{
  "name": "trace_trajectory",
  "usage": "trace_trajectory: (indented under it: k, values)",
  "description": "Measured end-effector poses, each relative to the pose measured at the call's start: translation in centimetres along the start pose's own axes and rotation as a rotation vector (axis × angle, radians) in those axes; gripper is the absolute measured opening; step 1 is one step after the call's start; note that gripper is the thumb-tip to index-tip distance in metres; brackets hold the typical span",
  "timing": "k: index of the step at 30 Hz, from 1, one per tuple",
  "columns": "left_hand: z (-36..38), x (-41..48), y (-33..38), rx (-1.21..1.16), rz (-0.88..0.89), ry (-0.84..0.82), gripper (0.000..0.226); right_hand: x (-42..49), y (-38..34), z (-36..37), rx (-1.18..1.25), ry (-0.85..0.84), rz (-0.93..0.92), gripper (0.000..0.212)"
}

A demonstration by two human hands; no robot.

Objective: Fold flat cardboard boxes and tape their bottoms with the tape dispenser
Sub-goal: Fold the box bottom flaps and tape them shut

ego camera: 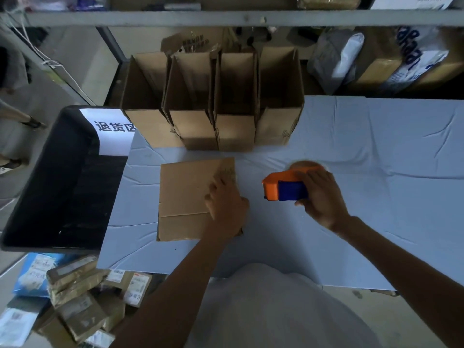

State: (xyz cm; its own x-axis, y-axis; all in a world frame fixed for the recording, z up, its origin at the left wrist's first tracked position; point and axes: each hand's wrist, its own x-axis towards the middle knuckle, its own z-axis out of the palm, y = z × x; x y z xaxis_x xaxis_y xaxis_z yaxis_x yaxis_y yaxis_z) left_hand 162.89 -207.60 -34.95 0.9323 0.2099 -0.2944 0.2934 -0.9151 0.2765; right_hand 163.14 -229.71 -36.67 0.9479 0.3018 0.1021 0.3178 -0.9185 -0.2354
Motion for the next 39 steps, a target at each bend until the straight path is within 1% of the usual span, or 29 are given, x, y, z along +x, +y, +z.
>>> trace_trajectory:
  k: [3,5,7,8,10,12,15,17,19,21,22,23,24,25,26,27,29,30,32,33,34,36,37,39]
  values:
    - [-0.4,0.0,-0.7,-0.010,0.029,-0.018,0.063,-0.5,-0.4,2.0,0.007,0.021,0.132,0.062]
    - [-1.3,0.4,-1.1,-0.149,0.047,-0.033,0.049,-0.6,-0.2,3.2,0.009,0.003,0.200,0.057]
    - [-2.3,0.9,-1.3,-0.351,0.074,0.000,0.030,-0.6,0.0,4.2,-0.001,-0.025,0.233,0.056]
    - [-2.8,1.3,-1.5,-0.412,0.105,0.032,0.023,-0.7,0.1,4.7,-0.013,-0.038,0.234,0.055]
    - [-3.5,2.5,-1.9,-0.389,0.225,0.100,0.019,-0.9,0.2,5.4,-0.037,-0.041,0.221,0.055]
    - [-3.3,3.9,-2.5,-0.277,0.333,0.145,0.028,-1.1,0.3,5.9,-0.048,-0.024,0.197,0.057]
    - [-2.9,5.4,-2.9,-0.204,0.311,0.124,0.049,-1.3,0.5,6.1,-0.035,-0.023,0.160,0.065]
    - [-2.8,5.9,-2.8,-0.155,0.317,0.078,0.062,-1.3,0.1,5.7,-0.010,-0.027,0.156,0.064]
    - [-2.8,6.4,-2.7,-0.089,0.320,-0.009,0.072,-1.4,-1.1,4.7,-0.008,0.051,0.153,0.056]
    - [-2.8,6.9,-2.4,0.002,0.318,-0.095,0.071,-1.8,-3.4,3.4,0.010,0.147,0.033,0.037]
    - [-2.9,7.0,-2.2,0.042,0.319,-0.116,0.066,-2.0,-5.2,2.8,0.049,0.102,-0.029,0.029]
    - [-2.9,7.1,-2.0,0.067,0.318,-0.120,0.060,-2.0,-7.2,2.1,0.126,-0.049,-0.017,0.029]
    - [-3.0,7.1,-1.7,0.073,0.322,-0.103,0.053,-1.9,-9.2,1.5,0.226,-0.269,0.094,0.037]
    - [-3.3,7.0,-1.6,0.055,0.319,-0.065,0.046,-1.8,-11.0,1.0,0.345,-0.472,0.255,0.046]
    - [-3.8,6.7,-1.4,0.011,0.304,-0.003,0.040,-1.5,-12.3,0.9,0.504,-0.585,0.397,0.053]
    - [-4.6,6.3,-1.3,-0.052,0.283,0.084,0.035,-0.9,-13.2,0.8,0.669,-0.602,0.494,0.056]
    - [-6.9,5.3,-1.3,-0.182,0.235,0.276,0.030,0.7,-14.5,0.2,0.930,-0.475,0.594,0.054]
    - [-8.3,4.6,-1.5,-0.251,0.210,0.371,0.033,1.6,-14.9,-0.5,1.048,-0.384,0.620,0.050]
    - [-10.8,2.7,-1.9,-0.425,0.152,0.505,0.041,3.1,-15.3,-1.7,1.230,-0.128,0.637,0.036]
    - [-11.7,1.7,-2.1,-0.508,0.121,0.532,0.041,3.6,-15.4,-2.5,1.250,-0.001,0.615,0.029]
    - [-12.2,0.5,-2.4,-0.571,0.091,0.539,0.041,3.9,-15.6,-3.3,1.202,0.090,0.573,0.033]
    - [-12.3,-1.6,-3.2,-0.643,0.031,0.494,0.042,4.0,-15.4,-4.0,1.041,0.168,0.510,0.057]
    - [-11.9,-2.3,-3.8,-0.663,-0.002,0.446,0.043,4.0,-15.2,-4.0,1.005,0.186,0.503,0.062]
    - [-10.7,-2.9,-4.9,-0.686,-0.091,0.340,0.046,4.1,-15.2,-4.1,0.971,0.197,0.498,0.063]
